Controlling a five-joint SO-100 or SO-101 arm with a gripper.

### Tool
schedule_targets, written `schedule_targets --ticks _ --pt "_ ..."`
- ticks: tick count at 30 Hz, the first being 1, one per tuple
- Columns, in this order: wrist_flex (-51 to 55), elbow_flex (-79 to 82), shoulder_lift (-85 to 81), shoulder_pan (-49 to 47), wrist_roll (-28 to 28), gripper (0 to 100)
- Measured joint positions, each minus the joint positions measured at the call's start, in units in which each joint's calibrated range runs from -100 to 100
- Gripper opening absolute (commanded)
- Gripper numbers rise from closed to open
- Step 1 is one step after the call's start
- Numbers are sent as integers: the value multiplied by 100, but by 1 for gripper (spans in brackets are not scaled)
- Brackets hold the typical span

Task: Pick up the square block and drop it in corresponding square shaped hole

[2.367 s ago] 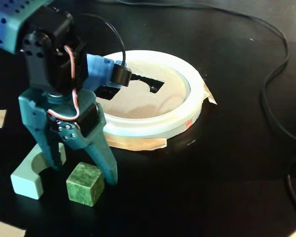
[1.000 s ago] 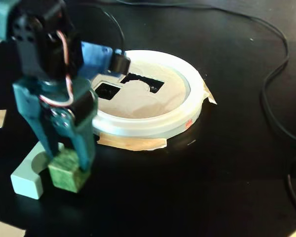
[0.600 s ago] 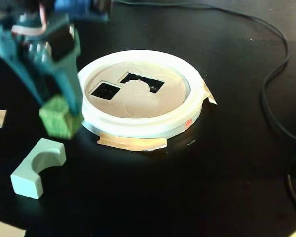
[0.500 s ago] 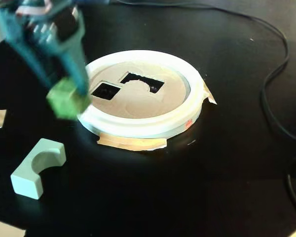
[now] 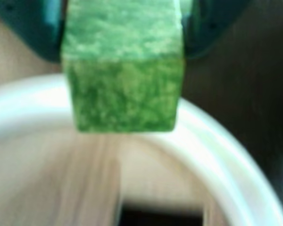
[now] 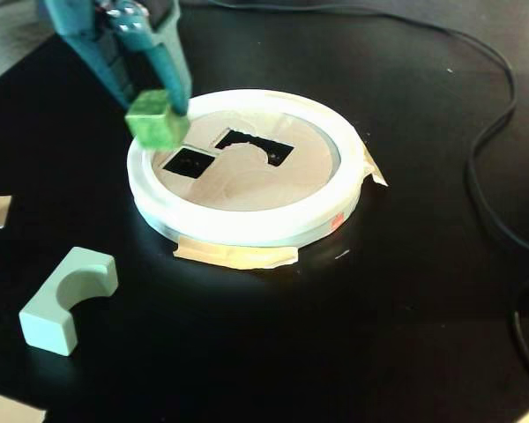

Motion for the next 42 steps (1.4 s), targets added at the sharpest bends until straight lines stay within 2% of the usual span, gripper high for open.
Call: schedule_targets --ticks 14,22,24,26,27,28,31,39,42 --pt "-1455 -29 1382 -539 -230 29" --pt "-1591 -49 1551 -579 -239 30" --pt "-1591 -49 1551 -589 -244 34" --pt "-1591 -49 1551 -589 -244 43" --pt "-1591 -49 1551 -589 -244 49" --pt "-1591 -49 1551 -589 -244 61" --pt "-1591 -49 1551 -589 -244 74" --pt "-1571 -49 1551 -629 -337 76" --pt "-1135 -49 1391 -819 -479 76"
